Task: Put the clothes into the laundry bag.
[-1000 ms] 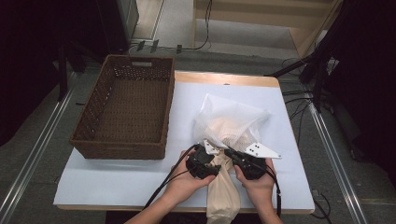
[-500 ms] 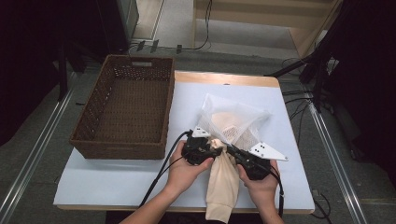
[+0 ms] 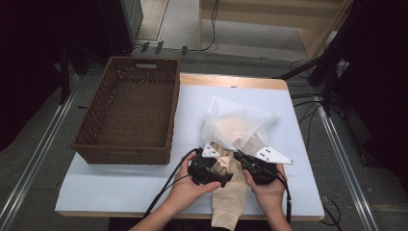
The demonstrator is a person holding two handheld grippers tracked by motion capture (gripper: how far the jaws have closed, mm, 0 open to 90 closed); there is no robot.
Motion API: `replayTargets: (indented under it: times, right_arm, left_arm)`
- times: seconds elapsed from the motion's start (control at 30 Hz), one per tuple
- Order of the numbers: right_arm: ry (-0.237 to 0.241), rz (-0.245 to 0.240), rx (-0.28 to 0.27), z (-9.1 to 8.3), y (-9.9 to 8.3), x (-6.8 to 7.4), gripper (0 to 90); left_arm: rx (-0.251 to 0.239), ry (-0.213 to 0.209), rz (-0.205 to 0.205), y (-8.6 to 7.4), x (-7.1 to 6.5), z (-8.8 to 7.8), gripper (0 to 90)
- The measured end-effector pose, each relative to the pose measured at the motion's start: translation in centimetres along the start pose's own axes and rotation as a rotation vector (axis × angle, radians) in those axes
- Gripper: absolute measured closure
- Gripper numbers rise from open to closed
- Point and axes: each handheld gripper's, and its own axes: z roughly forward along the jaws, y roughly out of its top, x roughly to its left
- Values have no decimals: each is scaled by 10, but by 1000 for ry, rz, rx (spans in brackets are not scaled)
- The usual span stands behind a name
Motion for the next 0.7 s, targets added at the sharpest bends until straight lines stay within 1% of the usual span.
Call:
replayTargets:
  times: [0.07, 0.13, 0.17, 0.2, 0.23, 0.27, 0.3, 0.33, 0.4, 0.43, 0.47, 0.5, 0.57, 0.6, 0.63, 0.67, 0.7]
  right_arm:
    - [2, -7, 1, 1, 0, 0, 900]
    - [4, -10, 7, 2, -1, 2, 900]
    - [6, -16, 8, 3, -1, 3, 900]
    - [9, -16, 11, 3, -1, 4, 900]
    - [12, -21, 10, 3, -1, 5, 900]
    - [16, -25, 10, 3, -1, 6, 900]
    - [20, -22, 8, 2, -1, 7, 900]
    - [26, -24, 2, 0, 1, 8, 900]
    - [32, -30, -13, -4, 4, 11, 900]
    - [36, -30, -24, -7, 6, 12, 900]
    - [37, -31, -34, -8, 8, 13, 900]
    - [38, -33, -48, -10, 11, 15, 900]
    - [32, -33, -80, -17, 17, 17, 900]
    - [32, -31, -90, -20, 20, 16, 900]
    - [38, -32, -93, -23, 22, 15, 900]
    - [36, -32, -93, -25, 23, 15, 900]
    - [35, -34, -89, -25, 22, 15, 900]
  left_arm:
    - [15, 51, 56, -3, -9, 7, 244]
    - [31, 107, 90, -4, -11, 14, 358]
    - [42, 120, 98, -4, -10, 17, 395]
    - [40, 122, 91, -3, -7, 20, 444]
    - [40, 118, 70, -1, -4, 18, 509]
    - [39, 95, 44, 1, -2, 15, 585]
    - [25, 74, 31, 3, -2, 10, 642]
    - [0, 61, 32, 5, -2, 5, 673]
    - [-48, 35, 36, 12, -4, -7, 699]
    - [-70, 35, 30, 14, -4, -11, 703]
    - [-110, 23, 6, 19, -2, -17, 705]
    - [-130, 14, -9, 23, -1, -20, 707]
    - [-181, -12, -33, 26, 2, -20, 706]
    - [-198, -10, -43, 26, 4, -19, 705]
    - [-215, 10, -57, 27, 6, -16, 704]
    - [-221, 26, -72, 27, 9, -11, 702]
    - [-217, 33, -89, 27, 13, -4, 698]
